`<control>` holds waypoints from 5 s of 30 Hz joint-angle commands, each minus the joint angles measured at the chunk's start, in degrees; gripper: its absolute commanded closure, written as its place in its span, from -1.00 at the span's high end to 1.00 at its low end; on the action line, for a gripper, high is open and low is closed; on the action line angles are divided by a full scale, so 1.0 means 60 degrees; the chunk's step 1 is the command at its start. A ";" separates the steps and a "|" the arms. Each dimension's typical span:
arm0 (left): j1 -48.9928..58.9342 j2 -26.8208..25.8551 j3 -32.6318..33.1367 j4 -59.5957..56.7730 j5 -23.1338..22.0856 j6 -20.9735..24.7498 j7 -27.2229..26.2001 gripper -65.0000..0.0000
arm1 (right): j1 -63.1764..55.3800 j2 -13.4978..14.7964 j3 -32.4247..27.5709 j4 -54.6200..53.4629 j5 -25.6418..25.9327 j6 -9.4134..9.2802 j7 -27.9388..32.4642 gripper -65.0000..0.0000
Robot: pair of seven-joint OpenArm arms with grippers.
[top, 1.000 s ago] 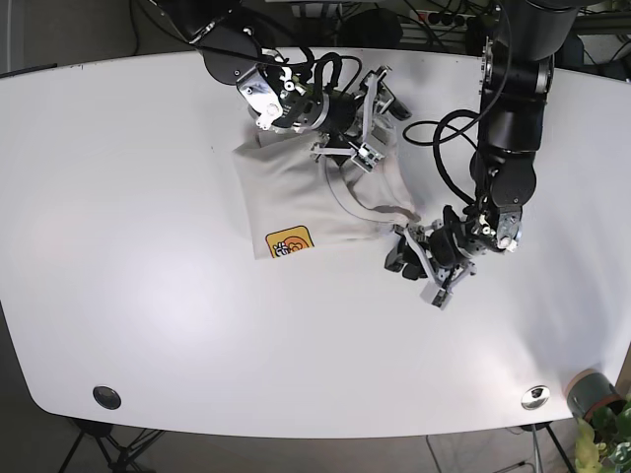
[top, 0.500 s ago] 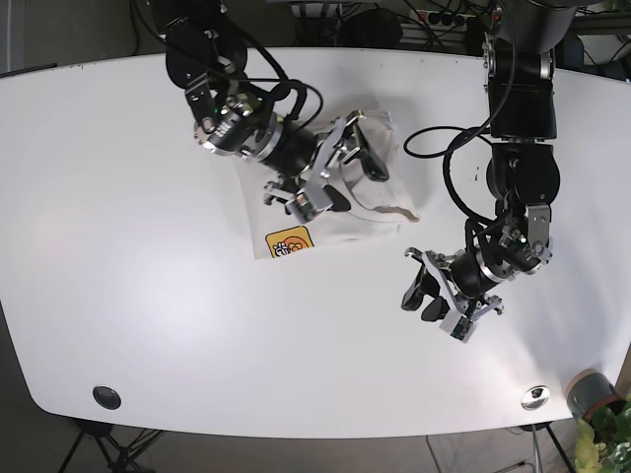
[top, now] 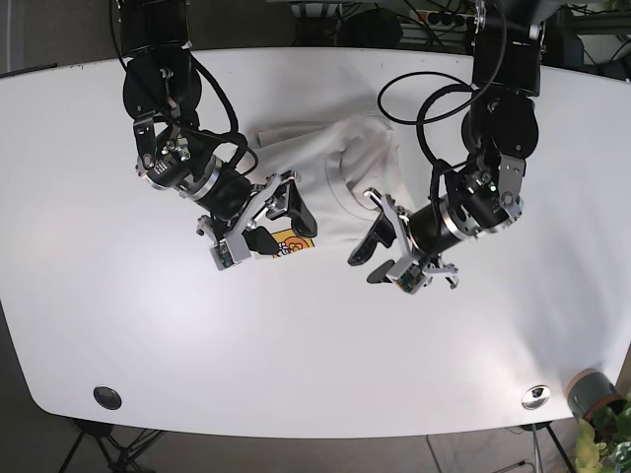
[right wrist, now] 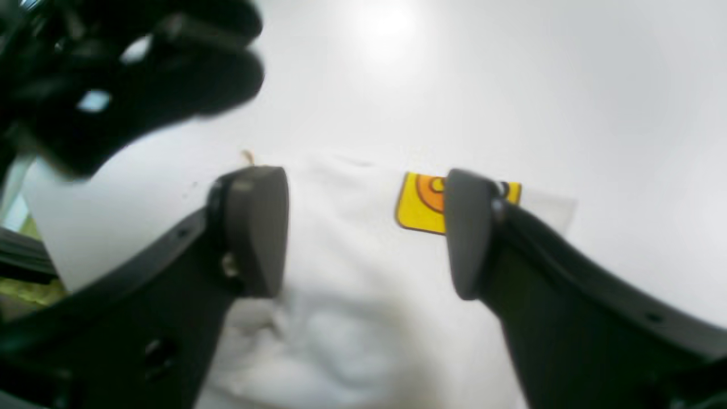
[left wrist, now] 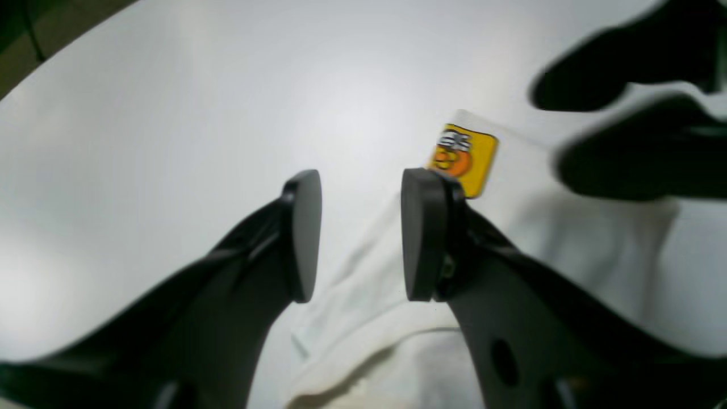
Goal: Fold the T-shirt properly
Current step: 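Hold the bundle with both grippers and flatten it into a square, then press and tuck the bundle's sides inward with both grippers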
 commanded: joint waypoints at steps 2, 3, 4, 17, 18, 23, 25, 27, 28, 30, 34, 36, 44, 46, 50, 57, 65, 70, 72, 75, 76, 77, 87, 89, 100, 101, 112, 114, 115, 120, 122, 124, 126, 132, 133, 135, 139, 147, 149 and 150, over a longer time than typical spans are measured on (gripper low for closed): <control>0.0127 0.0128 0.0193 0.0314 -0.0075 0.0034 -0.0211 -0.33 | 0.0647 0.0120 0.0028 -0.0636 0.0107 0.0094 0.0233 -0.13; 0.0318 0.0187 0.0237 0.0372 -0.0075 0.0034 -0.0211 -0.33 | 0.0794 0.0120 0.0028 -0.0914 0.0107 0.0094 0.0233 -0.22; 0.0435 0.0202 0.0266 0.0445 -0.0075 0.0034 -0.0211 -0.33 | 0.0882 0.0120 0.0028 -0.1061 0.0107 0.0094 0.0248 -0.27; 0.2149 0.0172 0.0838 0.0944 -0.0060 0.0019 -0.0211 -0.33 | 0.2142 0.0149 -0.0031 -0.4006 0.0092 0.0168 0.1068 -0.40; 0.2252 0.0172 0.0838 0.0987 -0.0060 0.0019 -0.0211 -0.33 | 0.2201 0.0149 -0.0031 -0.4196 0.0092 0.0168 0.1171 -0.40; 0.2721 -0.0047 0.0779 0.1090 -0.0075 0.0019 -0.0211 -0.33 | 0.2391 0.0164 -0.0412 -0.4856 0.0092 0.0168 0.1552 -0.40; 0.2823 -0.0179 0.0808 0.1075 -0.0119 0.0019 -0.0211 -0.33 | 0.2464 0.0164 -0.0588 -0.5061 0.0092 0.0168 0.1757 -0.40; 0.2970 -0.0209 0.0794 0.1046 -0.0075 0.0019 -0.0211 -0.33 | 0.2508 0.0164 -0.0778 -0.5266 0.0092 0.0168 0.2050 -0.40; 0.3028 -0.0209 0.0779 0.1031 -0.0060 0.0019 -0.0211 -0.33 | 0.2523 0.0164 -0.0837 -0.5339 0.0092 0.0168 0.2138 -0.40; 0.3146 -0.0253 0.0735 0.0973 -0.0045 0.0019 -0.0211 -0.33 | 0.2523 0.0178 -0.0954 -0.5471 0.0092 0.0168 0.2328 -0.40; 0.3146 -0.0546 0.0398 0.0240 -0.0104 0.0019 -0.0240 -0.33 | 0.2538 0.0340 -0.0983 -0.5750 0.0077 0.0168 0.2533 -0.40; 0.3131 -0.0575 0.0251 -0.0199 -0.0060 0.0004 -0.0270 -0.33 | 0.2611 0.0384 -0.0983 -0.5838 0.0077 0.0168 0.2607 -0.40; 0.2281 -0.0575 -0.0071 -0.1577 -0.0045 -0.0010 -0.0284 -0.33 | 0.2625 0.0735 -0.0983 -0.5896 0.0077 0.0168 0.2636 -0.40; 0.2061 -0.0575 -0.0071 -0.1796 -0.0045 -0.0010 -0.0284 -0.33 | 0.2611 0.0852 -0.0983 -0.5881 0.0077 0.0168 0.2636 -0.40; 0.1578 -0.0575 -0.0042 -0.2236 -0.0045 -0.0010 -0.0284 -0.33 | 0.2596 0.0926 -0.0983 -0.5881 0.0077 0.0168 0.2636 -0.40; 0.0669 -0.0516 -0.0042 -0.3262 -0.0045 -0.0010 -0.0284 -0.33 | 0.2362 0.1175 -0.0969 -0.5838 0.0077 0.0182 0.2651 -0.40; -0.0591 -0.0458 0.0017 -0.4331 -0.0045 -0.0010 -0.0284 -0.33 | 0.1864 0.1277 -0.0910 -0.5735 0.0077 0.0182 0.2665 -0.40; -0.1367 -0.0311 0.0457 -0.4961 -0.0045 0.0004 -0.0299 -0.33 | 0.1219 0.1380 -0.0910 -0.4812 0.0092 0.0182 0.2753 -0.40; -0.1616 -0.0311 0.0603 -0.5152 -0.0045 0.0019 -0.0313 -0.33 | 0.1028 0.1380 -0.0910 -0.4548 0.0092 0.0182 0.2753 -0.40; -0.1983 -0.0297 0.0955 -0.5445 -0.0045 0.0019 -0.0636 -0.33 | 0.0750 0.1365 -0.0939 -0.4182 0.0092 0.0182 0.2724 -0.40; -0.2041 -0.0297 0.1087 -0.5518 -0.0045 0.0034 -0.0782 -0.33 | 0.0662 0.1351 -0.0954 -0.4109 0.0107 0.0182 0.2724 -0.40; -0.2085 -0.0297 0.1189 -0.5562 -0.0045 0.0034 -0.0900 -0.33 | 0.0589 0.1351 -0.0969 -0.4035 0.0107 0.0182 0.2724 -0.40; -0.3081 -0.0282 0.1702 -0.6573 -0.0045 0.0048 -0.1588 -0.33 | -0.0525 0.1292 -0.0969 -0.2892 0.0136 0.0109 0.2724 -0.40; -0.3213 -0.0282 0.1687 -0.6719 -0.0045 0.0048 -0.1735 -0.33 | -0.0774 0.1204 -0.0969 -0.2555 0.0121 0.0109 0.2724 -0.40; -0.3653 -0.0619 0.1262 -0.5914 -0.0075 0.0048 -0.1779 -0.33 | -0.0950 0.1043 -0.0925 -0.1310 0.0107 0.0094 0.2094 -0.40; -0.3638 -0.0634 0.1160 -0.5679 -0.0075 0.0048 -0.1779 -0.33 | -0.0862 0.1028 -0.0925 -0.1237 0.0107 0.0094 0.1991 -0.40; -0.2261 -0.0546 -0.0349 -0.2339 -0.0089 0.0048 -0.0343 -0.32 | 0.0340 0.0764 -0.1408 -0.0958 0.0107 0.0094 0.1508 -0.40; -0.1851 -0.0355 -0.0349 -0.1679 -0.0060 0.0048 -0.0211 -0.32 | 0.0574 0.0633 -0.1408 -0.0958 0.0107 0.0094 0.1317 -0.40; -0.1631 -0.0253 -0.0364 -0.1371 -0.0045 0.0063 -0.0167 -0.32 | 0.0662 0.0618 -0.1408 -0.0958 0.0107 0.0094 0.1185 -0.40; -0.0517 0.0202 -0.0349 -0.0111 -0.0045 0.0063 0.0067 -0.32 | 0.1160 0.0208 -0.1438 -0.1002 0.0107 0.0094 0.0848 -0.40; -0.0268 0.0392 -0.0349 0.0035 -0.0045 0.0063 0.0097 -0.32 | 0.1380 0.0178 -0.1452 -0.1251 0.0107 0.0094 0.0834 -0.40; 0.0039 0.0509 -0.0349 0.0167 -0.0045 0.0063 0.0126 -0.32 | 0.1600 0.0149 -0.1452 -0.1544 0.0121 0.0094 0.0834 -0.40; 0.0406 0.0524 -0.0408 0.0504 -0.0045 0.0063 0.0126 -0.32 | 0.1702 0.0017 -0.1452 -0.1691 0.0121 0.0094 0.0819 -0.40; 0.1050 0.0568 -0.0393 0.0944 0.0350 0.0063 0.0082 -0.32 | 0.1908 -0.0085 -0.1452 -0.1925 0.0107 0.0094 0.0790 -0.40; 0.1138 0.0568 -0.0379 0.0987 0.0424 0.0063 0.0082 -0.32 | 0.1908 -0.0085 -0.1452 -0.1940 0.0107 0.0094 0.0790 -0.40; 0.1300 0.0568 -0.0379 0.1061 0.0555 0.0063 0.0082 -0.32 | 0.1937 -0.0100 -0.1452 -0.2131 0.0107 0.0094 0.0790 -0.40; 0.1358 0.0583 -0.0379 0.0958 0.0746 0.0063 0.0067 -0.32 | 0.1966 -0.0115 -0.1467 -0.2643 0.0107 0.0138 0.0892 -0.40; 0.1358 0.0597 -0.0349 -0.0947 0.1068 0.0063 -0.0797 -0.33 | 0.2025 -0.0027 -0.1994 -0.4577 0.0092 0.0168 0.2196 -0.40; 0.1358 0.0597 -0.0335 -0.1547 0.1083 0.0063 -0.1134 -0.33 | 0.2025 0.0076 -0.2273 -0.5105 0.0092 0.0168 0.2724 -0.40; 0.1358 0.0597 -0.0291 -0.1738 0.1083 0.0034 -0.1193 -0.33 | 0.2025 0.0120 -0.2375 -0.5251 0.0092 0.0168 0.2870 -0.40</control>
